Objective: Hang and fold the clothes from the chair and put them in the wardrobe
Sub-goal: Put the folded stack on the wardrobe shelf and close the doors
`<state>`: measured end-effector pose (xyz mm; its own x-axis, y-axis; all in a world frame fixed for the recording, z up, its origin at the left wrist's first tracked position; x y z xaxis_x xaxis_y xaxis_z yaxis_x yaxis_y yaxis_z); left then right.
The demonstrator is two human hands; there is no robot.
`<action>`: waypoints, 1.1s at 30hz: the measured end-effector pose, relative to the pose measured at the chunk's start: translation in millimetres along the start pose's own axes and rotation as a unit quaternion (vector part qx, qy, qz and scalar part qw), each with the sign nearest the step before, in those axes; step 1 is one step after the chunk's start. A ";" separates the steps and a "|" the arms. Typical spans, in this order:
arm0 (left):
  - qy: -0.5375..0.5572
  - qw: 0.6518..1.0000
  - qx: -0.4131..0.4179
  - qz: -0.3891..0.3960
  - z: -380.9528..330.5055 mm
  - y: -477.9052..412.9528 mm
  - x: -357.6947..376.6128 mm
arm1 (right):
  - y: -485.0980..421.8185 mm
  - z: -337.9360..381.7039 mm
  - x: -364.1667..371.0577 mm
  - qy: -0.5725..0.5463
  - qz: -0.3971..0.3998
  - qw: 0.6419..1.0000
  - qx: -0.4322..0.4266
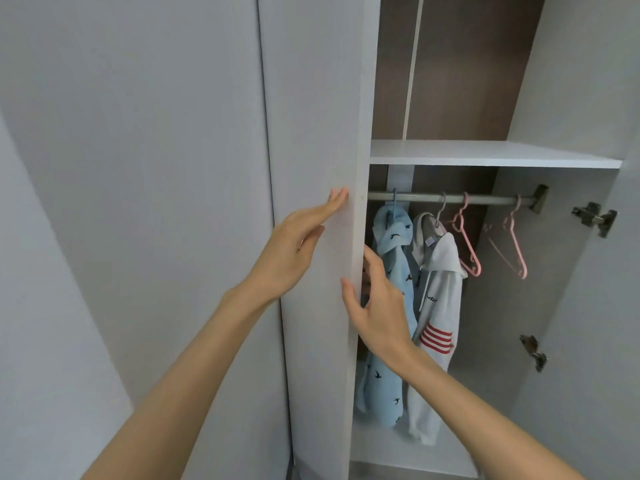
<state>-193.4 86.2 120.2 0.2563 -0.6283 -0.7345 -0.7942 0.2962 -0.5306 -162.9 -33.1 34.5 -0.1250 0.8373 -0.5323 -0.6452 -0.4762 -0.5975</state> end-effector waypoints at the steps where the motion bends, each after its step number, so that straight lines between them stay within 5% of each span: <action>1: -0.024 1.000 0.009 0.012 0.7 -10.5 7.0 | 0.4 -12.2 -9.6 0.004 -0.010 1.000 0.010; 9: -0.184 0.974 -0.049 0.126 51.0 -111.1 77.5 | -26.5 -116.6 -85.4 -0.008 -0.045 0.993 0.104; 33: -0.320 0.926 -0.201 0.004 120.9 -232.8 150.2 | -145.3 -268.1 -142.2 -0.060 0.039 0.982 0.172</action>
<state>96.6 9.9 82.3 0.4222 -0.0334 -0.9059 -0.9050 -0.0728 -0.4191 150.8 -155.0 36.2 -0.2589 0.8379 -0.4806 -0.8446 -0.4378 -0.3082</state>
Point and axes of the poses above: each hand's wrist, its own y-axis away from the middle knuckle, its own x-axis out of the palm, z = x × y, the point moved 9 cm from there along -y, towards the middle knuckle, and after that the axes turned 14 degrees about z, right-handed, at the moved point
